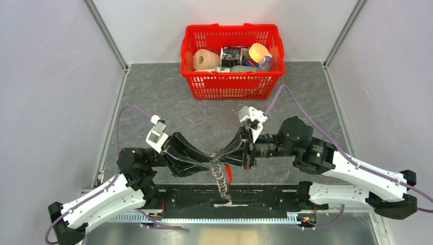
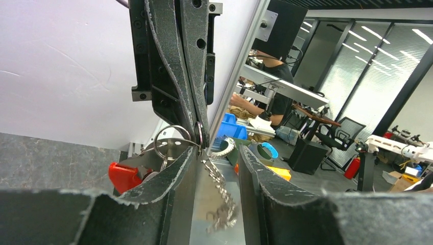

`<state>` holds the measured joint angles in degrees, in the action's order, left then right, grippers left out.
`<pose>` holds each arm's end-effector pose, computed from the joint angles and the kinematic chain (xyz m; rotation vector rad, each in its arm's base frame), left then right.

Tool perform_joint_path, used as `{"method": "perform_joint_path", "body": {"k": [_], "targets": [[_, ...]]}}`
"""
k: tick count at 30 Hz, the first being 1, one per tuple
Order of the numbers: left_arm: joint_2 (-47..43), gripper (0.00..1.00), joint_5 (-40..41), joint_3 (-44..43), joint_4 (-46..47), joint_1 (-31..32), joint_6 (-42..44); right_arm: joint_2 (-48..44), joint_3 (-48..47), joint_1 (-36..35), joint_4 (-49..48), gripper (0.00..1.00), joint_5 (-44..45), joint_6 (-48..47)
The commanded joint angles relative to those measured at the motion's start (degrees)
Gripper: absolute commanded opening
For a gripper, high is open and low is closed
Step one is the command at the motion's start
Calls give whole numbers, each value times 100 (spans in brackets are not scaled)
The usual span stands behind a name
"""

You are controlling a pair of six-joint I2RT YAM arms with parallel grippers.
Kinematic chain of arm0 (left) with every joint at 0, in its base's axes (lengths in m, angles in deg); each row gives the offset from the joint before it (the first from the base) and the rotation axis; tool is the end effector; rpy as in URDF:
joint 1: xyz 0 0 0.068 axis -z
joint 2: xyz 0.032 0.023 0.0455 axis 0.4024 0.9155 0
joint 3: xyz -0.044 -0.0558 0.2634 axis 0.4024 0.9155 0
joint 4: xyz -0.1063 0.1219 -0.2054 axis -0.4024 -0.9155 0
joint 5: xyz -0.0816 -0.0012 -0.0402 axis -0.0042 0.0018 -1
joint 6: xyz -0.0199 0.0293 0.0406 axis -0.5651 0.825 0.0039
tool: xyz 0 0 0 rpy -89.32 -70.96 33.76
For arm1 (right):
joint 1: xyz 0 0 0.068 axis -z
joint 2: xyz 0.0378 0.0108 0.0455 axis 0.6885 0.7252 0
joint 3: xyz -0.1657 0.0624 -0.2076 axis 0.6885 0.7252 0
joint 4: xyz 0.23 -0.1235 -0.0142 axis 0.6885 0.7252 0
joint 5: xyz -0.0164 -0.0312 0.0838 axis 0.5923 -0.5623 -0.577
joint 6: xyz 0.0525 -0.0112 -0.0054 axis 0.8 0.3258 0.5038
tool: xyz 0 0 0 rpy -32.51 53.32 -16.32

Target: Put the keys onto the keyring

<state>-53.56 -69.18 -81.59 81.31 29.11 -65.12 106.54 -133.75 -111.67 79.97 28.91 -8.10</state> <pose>0.0606 -0.1156 0.3585 0.7695 1.0230 -1.8311 0.0633 0.1950 0.4352 -1.0471 1.3950 1.4623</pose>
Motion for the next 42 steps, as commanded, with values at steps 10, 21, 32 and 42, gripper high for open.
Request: {"method": "perform_joint_path", "body": {"k": [10, 21, 32, 42], "targets": [[34, 23, 196, -235, -52, 16, 236, -62, 225, -100, -734, 0, 242, 82], [-73, 23, 295, -205, -109, 15, 261, -164, 344, -135, -553, 0, 364, 13], [-61, 11, 326, -215, -188, 15, 271, -175, 390, -223, -400, 0, 300, -40], [-109, 11, 426, -208, -293, 11, 323, -202, 381, -312, -259, 0, 321, -132]]}}
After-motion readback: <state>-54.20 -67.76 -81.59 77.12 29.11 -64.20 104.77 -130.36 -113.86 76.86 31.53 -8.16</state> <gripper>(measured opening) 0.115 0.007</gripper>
